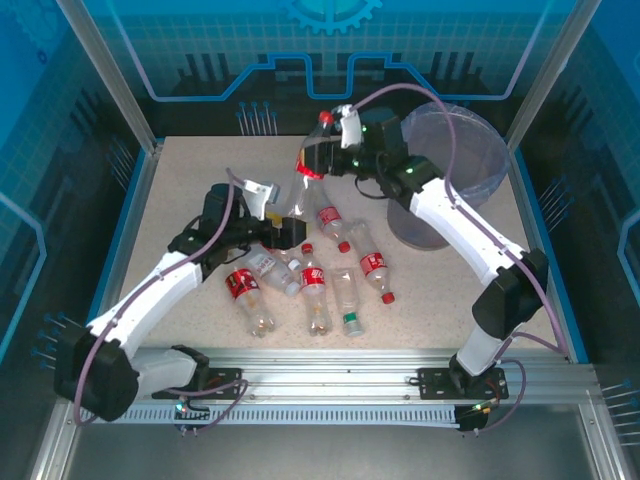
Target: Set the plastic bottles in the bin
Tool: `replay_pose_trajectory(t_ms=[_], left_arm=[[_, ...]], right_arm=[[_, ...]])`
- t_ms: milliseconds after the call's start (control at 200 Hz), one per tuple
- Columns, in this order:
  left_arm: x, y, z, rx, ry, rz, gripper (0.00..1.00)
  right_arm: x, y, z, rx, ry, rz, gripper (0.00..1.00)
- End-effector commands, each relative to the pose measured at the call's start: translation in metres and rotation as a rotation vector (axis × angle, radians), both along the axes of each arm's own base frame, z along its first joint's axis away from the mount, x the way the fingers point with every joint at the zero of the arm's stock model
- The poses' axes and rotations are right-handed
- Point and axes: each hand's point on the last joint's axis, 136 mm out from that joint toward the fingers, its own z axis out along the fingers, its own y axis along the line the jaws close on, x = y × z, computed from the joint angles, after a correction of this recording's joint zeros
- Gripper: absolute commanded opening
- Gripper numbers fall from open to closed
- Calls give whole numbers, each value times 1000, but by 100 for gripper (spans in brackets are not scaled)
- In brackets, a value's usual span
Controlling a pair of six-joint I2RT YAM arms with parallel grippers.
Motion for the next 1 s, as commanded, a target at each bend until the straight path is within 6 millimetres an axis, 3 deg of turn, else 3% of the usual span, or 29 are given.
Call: replay_pose_trajectory(t_ms=[0, 85, 250, 385, 485, 655, 996], left_arm=[[-22, 30, -18, 58, 169, 167, 99], [-36, 47, -26, 101, 236, 250, 99], [-66, 78, -44, 170, 350, 385, 99], [-86, 91, -61, 196, 439, 450, 98], [-96, 94, -71, 202, 497, 464, 97], [-111, 97, -95, 206, 578, 489, 96], [-130, 96, -125, 214, 670, 494, 95]], right_arm=[[5, -36, 46, -110, -150, -83, 46], [7, -64, 74, -165, -192, -138, 44], [10, -144, 119, -311, -253, -328, 38], [4, -200, 139, -313, -255, -436, 37], [2, -233, 141, -332, -249, -516, 36], [23, -283, 111, -475, -173, -644, 35], [60, -286, -6, -633, 106, -528, 33]])
